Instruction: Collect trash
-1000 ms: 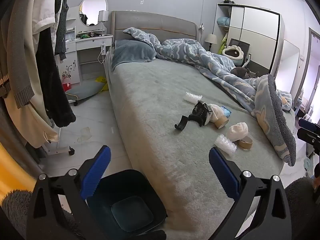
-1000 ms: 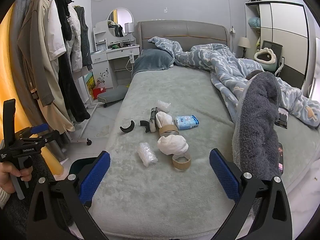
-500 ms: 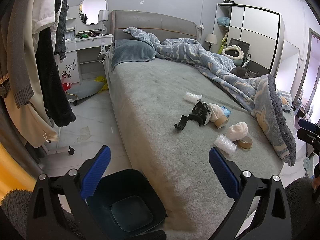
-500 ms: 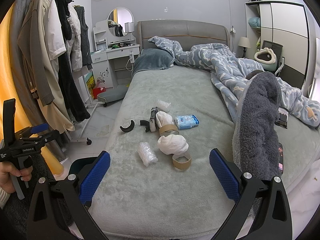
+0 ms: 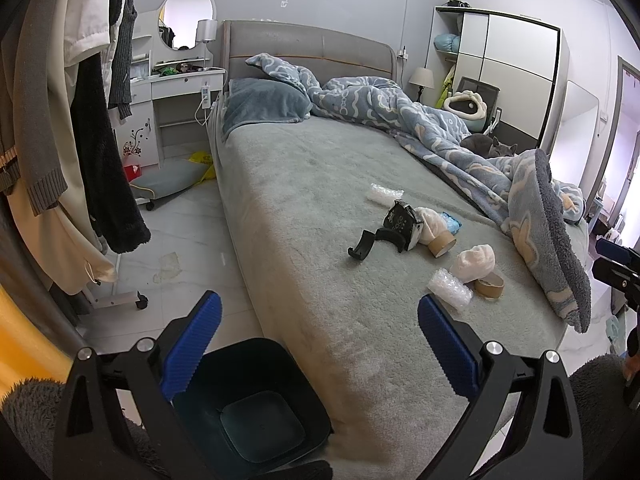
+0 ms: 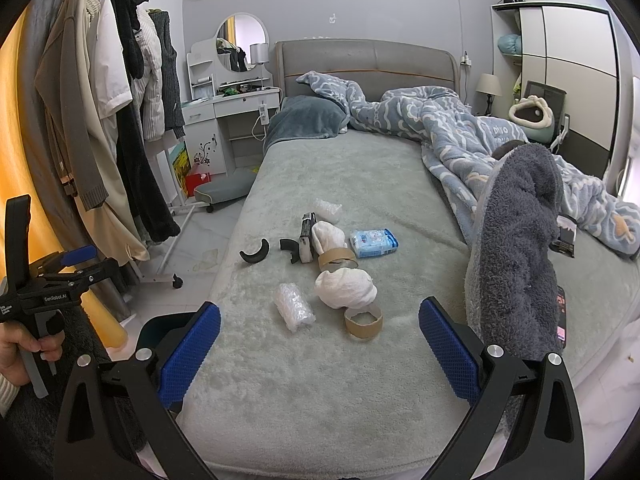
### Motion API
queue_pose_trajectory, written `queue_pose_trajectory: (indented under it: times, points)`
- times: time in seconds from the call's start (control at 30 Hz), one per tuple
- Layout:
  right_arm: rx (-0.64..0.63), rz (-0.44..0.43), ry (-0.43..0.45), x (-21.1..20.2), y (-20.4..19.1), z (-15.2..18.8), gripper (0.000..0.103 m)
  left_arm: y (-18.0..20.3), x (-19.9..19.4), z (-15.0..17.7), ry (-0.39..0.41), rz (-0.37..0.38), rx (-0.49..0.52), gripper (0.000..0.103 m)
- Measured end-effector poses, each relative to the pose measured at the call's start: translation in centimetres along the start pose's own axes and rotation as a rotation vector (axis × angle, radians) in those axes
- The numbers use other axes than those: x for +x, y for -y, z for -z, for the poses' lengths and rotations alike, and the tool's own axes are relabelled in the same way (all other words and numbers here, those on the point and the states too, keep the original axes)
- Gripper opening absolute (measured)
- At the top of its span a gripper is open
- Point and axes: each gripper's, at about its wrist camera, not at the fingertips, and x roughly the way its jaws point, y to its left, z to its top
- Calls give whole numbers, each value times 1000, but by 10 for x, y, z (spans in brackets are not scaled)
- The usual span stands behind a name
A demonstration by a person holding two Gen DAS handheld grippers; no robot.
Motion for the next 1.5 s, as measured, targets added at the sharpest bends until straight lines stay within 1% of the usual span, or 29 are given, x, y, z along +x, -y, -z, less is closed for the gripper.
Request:
queue_pose_trajectory:
  times: [1.2,1.33,1.43,1.5]
  points:
    - [-2,3,-5,2,-1,0,100,0,0,0,2,-1,-4,100]
    - [10,15,-17,2,1,0,100,3,0,-1,3,-3,-10,100]
    - [1,51,-26,3,2,-1,100,5,-5,-1,14,-2,-2,100]
    - [4,44,-16,1,3,-1,100,7,-5,0,10,9,9,100]
